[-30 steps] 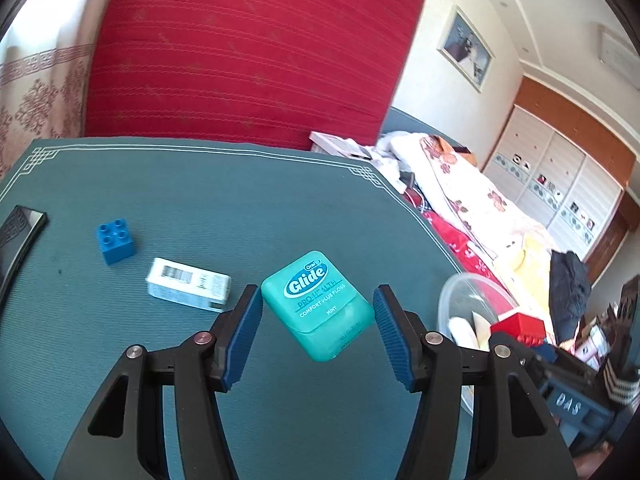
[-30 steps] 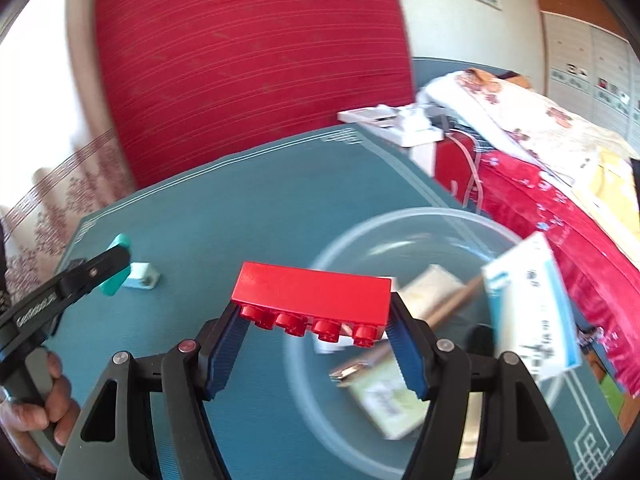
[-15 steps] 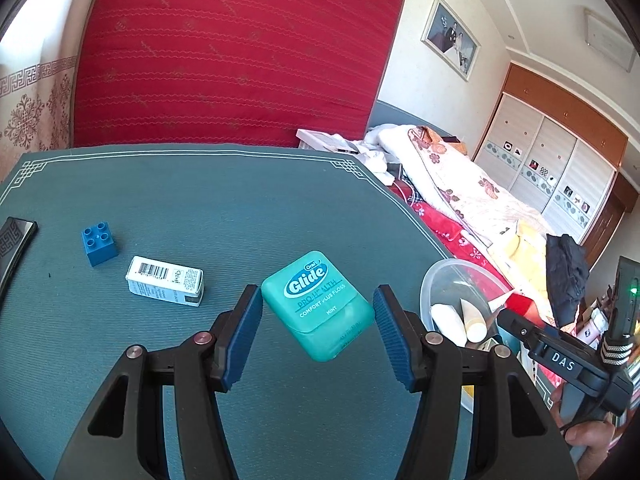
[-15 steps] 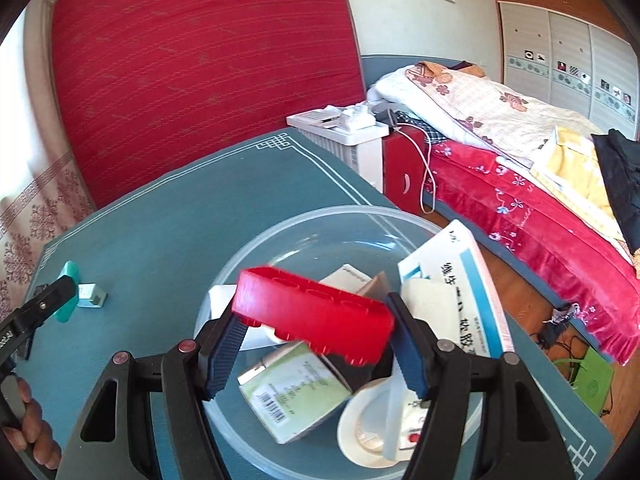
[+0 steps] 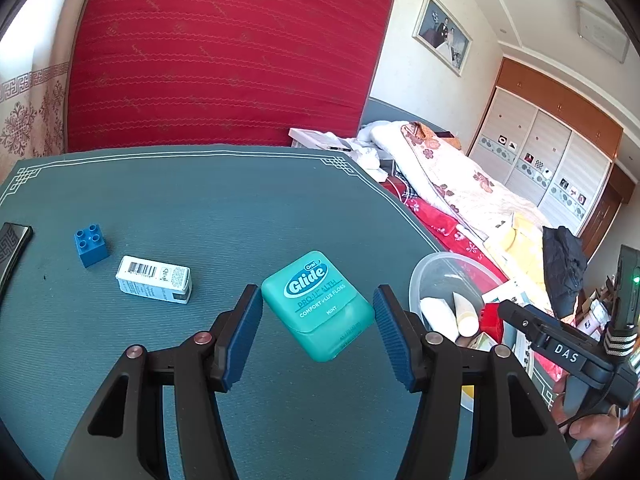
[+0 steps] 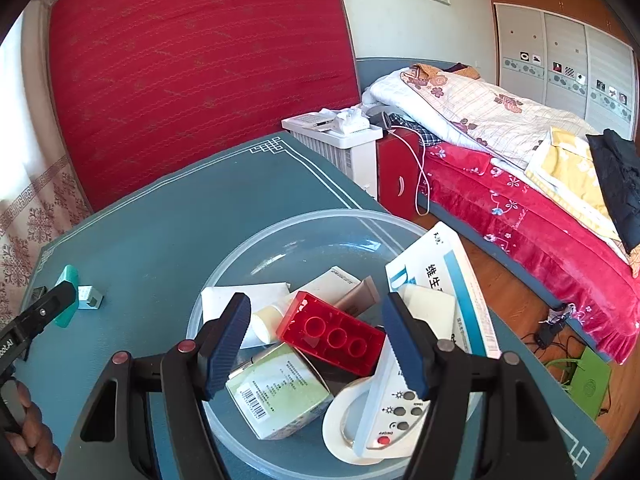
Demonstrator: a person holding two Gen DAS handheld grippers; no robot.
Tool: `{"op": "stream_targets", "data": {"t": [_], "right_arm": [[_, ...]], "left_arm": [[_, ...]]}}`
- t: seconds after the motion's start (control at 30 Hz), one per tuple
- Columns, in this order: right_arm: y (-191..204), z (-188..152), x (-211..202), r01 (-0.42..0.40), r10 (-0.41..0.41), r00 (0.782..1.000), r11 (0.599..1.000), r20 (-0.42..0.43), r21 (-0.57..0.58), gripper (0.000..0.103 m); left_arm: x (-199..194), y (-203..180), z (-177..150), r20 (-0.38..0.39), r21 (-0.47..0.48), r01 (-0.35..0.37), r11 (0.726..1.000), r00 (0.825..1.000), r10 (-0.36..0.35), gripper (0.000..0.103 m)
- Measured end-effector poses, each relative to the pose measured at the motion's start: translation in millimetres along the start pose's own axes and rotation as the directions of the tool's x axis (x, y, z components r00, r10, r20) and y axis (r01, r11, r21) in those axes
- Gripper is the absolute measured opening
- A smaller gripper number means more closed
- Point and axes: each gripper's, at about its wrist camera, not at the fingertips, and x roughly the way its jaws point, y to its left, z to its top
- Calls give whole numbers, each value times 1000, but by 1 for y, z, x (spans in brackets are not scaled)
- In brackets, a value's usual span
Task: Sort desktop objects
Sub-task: 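Lower the red brick into the bowl and open the right tool, then carry the teal floss box over the bowl with the left tool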
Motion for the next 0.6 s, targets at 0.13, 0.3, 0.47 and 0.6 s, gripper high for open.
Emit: {"op": "stream_targets", "data": {"t": [0.13,0.3,0.47,0.6], "right_arm": [[-1,1,-6,-25,25,1000,1000,11,11,72],[-6,2,-14,-32,31,999,999,30,29,72],[-9,-1,-18,-28,27,999,1000,38,14,74],[-12,-4,-22,-23,23,999,1000,46,1,76]], "left_arm": [[2,-6,-1,-6,13,2,1000,1000,-2,61],[2,-13,-5,-8,37,6,999,1000,-6,61],[3,-23,-9,-15,65,3,998,1000,-2,61],[5,-37,-15,-25,101,7,995,1000,-5,61]]}}
